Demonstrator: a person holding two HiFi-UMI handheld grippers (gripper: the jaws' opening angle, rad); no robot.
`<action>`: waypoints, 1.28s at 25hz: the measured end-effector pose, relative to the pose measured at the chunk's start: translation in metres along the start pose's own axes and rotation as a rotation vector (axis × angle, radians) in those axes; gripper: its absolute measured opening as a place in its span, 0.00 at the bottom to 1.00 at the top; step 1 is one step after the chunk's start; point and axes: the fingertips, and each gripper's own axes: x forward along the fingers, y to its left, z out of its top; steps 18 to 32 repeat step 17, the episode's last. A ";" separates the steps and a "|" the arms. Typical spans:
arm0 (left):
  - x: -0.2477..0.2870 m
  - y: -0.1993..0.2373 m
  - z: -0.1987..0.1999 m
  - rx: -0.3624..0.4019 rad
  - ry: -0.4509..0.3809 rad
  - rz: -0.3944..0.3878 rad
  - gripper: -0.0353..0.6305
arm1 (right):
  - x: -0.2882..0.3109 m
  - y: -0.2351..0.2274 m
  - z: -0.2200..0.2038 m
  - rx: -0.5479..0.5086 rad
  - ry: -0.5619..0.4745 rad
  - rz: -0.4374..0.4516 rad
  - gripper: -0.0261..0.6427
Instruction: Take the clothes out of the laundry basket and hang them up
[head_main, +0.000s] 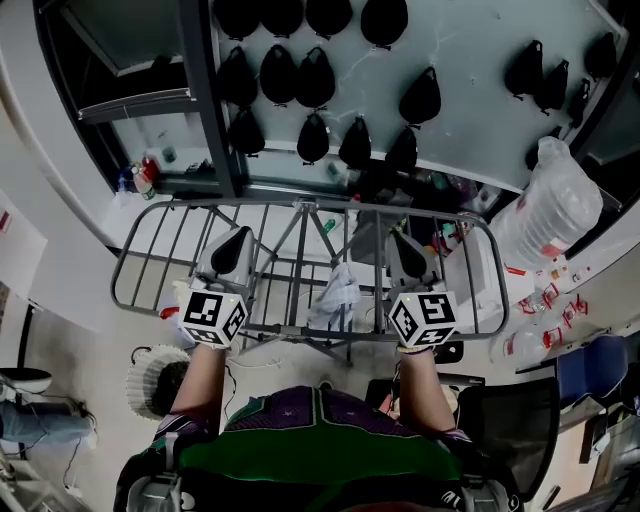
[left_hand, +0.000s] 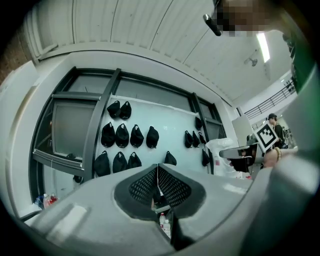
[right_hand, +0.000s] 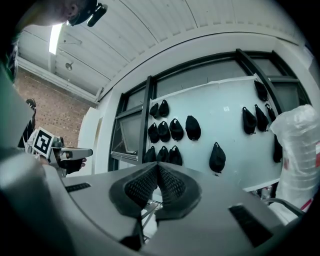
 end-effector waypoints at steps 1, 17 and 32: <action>-0.001 0.000 -0.001 0.005 0.004 -0.001 0.08 | 0.000 0.000 -0.001 0.008 0.001 0.000 0.04; -0.020 0.006 -0.006 0.007 0.011 0.023 0.08 | 0.000 0.012 0.000 0.024 0.000 0.008 0.04; -0.020 0.006 -0.006 0.007 0.011 0.023 0.08 | 0.000 0.012 0.000 0.024 0.000 0.008 0.04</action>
